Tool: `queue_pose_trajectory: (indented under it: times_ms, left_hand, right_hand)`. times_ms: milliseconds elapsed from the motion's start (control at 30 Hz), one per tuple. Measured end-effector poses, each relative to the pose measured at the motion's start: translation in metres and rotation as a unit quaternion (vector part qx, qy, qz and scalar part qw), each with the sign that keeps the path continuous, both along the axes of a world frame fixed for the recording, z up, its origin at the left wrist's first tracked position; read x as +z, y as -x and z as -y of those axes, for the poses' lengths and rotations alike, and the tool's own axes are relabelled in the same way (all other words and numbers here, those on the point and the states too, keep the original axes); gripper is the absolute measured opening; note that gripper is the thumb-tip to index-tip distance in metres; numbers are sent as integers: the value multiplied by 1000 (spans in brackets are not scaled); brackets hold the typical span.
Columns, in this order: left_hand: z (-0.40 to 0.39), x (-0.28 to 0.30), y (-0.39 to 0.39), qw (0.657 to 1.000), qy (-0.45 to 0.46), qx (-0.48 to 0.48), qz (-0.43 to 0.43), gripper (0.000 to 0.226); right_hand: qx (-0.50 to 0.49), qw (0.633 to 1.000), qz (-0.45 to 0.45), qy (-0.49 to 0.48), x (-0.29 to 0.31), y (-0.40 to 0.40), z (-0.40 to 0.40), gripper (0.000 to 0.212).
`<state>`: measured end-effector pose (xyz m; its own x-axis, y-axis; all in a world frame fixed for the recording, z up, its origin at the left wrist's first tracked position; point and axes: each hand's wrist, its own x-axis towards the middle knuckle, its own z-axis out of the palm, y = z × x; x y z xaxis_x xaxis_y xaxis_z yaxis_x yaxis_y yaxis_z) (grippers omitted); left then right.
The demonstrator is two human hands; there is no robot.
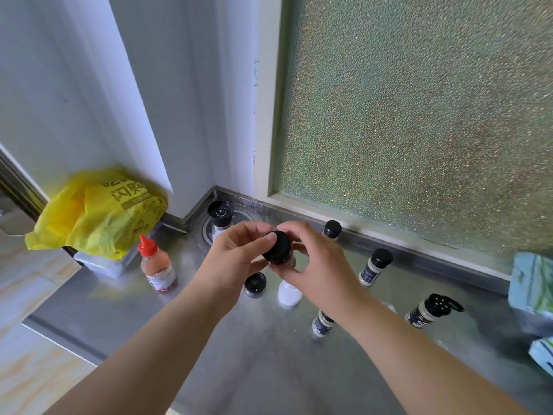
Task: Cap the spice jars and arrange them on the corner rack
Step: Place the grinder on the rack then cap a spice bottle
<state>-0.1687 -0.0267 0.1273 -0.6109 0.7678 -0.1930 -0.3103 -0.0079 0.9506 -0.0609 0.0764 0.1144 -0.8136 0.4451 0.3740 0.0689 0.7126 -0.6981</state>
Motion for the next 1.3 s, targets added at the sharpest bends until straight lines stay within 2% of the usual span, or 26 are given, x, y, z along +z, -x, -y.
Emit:
queue_pose_trajectory:
  times_ms: [67,100,200,300,400,533,633,767,900,1000,1067,1133,1167,1233,1267,1300]
  left_hand:
    - [1,0,-2,999,15,0,-35,10]
    - [2,0,-2,995,33,0,-94,10]
    - [8,6,-4,939,90,-24,-332,19]
    - [10,17,-7,889,120,-10,-442,30]
    - [11,30,-8,890,115,5,-441,26]
    - [16,42,-2,935,75,-40,-344,20]
    - [18,43,0,955,47,-48,-290,19]
    - [18,43,1,956,40,-54,-287,25]
    - [24,46,16,929,47,-170,-326,44]
    - [28,50,24,924,39,-240,-295,49]
    - [27,51,23,936,22,-236,-260,54]
    - [23,54,16,947,61,-157,-275,51]
    - [19,56,11,932,112,-107,-327,52]
    - [12,57,6,865,203,-52,-455,61]
    - [9,57,5,845,214,-46,-488,56]
    - [9,58,5,840,208,-51,-499,47]
  right_hand:
    - [-4,1000,3,9,-2,-1,1,48]
    - [-8,1000,7,19,-2,-2,2,49]
    - [-17,999,29,32,-2,-3,0,57]
    - [3,998,53,28,2,-3,0,64]
    - [5,996,35,82,6,-5,3,62]
    - [-15,975,-40,216,12,-10,4,44]
    - [-6,974,-36,222,15,-11,7,32]
    - [11,961,-25,273,13,-10,9,29]
    - [63,939,20,338,14,-13,2,24]
    - [94,927,43,360,16,-14,0,23]
    - [77,935,38,344,17,-12,0,22]
    - [60,945,34,319,18,-8,1,22]
    - [55,949,35,307,18,-6,2,22]
    - [46,957,37,283,16,-5,2,25]
    - [45,958,36,281,17,-4,3,25]
    - [47,957,34,285,19,-5,3,24]
